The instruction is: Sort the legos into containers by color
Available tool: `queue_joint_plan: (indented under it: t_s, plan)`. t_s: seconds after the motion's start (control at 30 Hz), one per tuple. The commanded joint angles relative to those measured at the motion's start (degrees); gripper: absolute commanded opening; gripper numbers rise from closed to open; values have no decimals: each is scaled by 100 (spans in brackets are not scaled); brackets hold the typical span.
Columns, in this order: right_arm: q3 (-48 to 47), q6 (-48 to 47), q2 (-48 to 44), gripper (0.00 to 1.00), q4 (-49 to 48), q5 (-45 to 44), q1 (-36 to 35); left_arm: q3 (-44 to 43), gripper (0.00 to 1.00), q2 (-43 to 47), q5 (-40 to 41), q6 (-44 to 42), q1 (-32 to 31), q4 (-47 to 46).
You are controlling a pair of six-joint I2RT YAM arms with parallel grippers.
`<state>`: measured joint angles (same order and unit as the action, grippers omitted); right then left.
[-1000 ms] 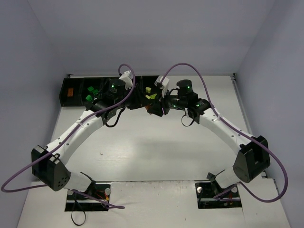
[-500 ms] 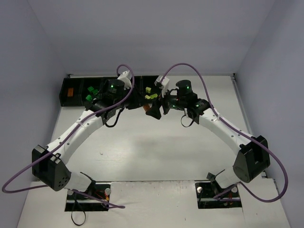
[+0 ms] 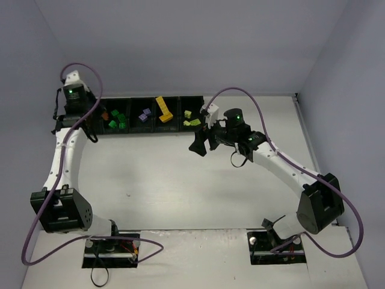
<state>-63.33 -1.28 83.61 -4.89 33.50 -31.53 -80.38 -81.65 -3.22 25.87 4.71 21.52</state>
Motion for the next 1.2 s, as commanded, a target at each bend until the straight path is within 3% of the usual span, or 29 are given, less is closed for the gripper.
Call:
queue_joint_plan:
  t_s: [0.0, 0.17, 0.4, 0.67, 0.9, 1.07, 1.17]
  plan:
    - [75, 119, -398, 80, -346, -115, 33, -522, 0, -438, 874, -600, 407, -594]
    - [321, 128, -521, 80, -364, -308, 50, -1426, 0, -1668, 1183, -829, 943, -1009]
    - [690, 444, -723, 80, -355, -229, 199, -3027, 0, -3304, 1421, -1277, 1023, -772]
    - [778, 690, -706, 80, -329, -203, 340, -3616, 33, -4183, 1281, -1207, 1137, -789]
    - [743, 778, -829, 80, -180, -264, 700, -3529, 54, -4272, 1061, -1163, 1181, -904]
    - [498, 620, -987, 81, 110, -773, 1007, -2818, 70, -3351, 745, -1084, 1155, -992]
    - [348, 646, -1093, 82, 268, -1395, 1096, -2239, 74, -2499, 438, -1058, 1137, -782]
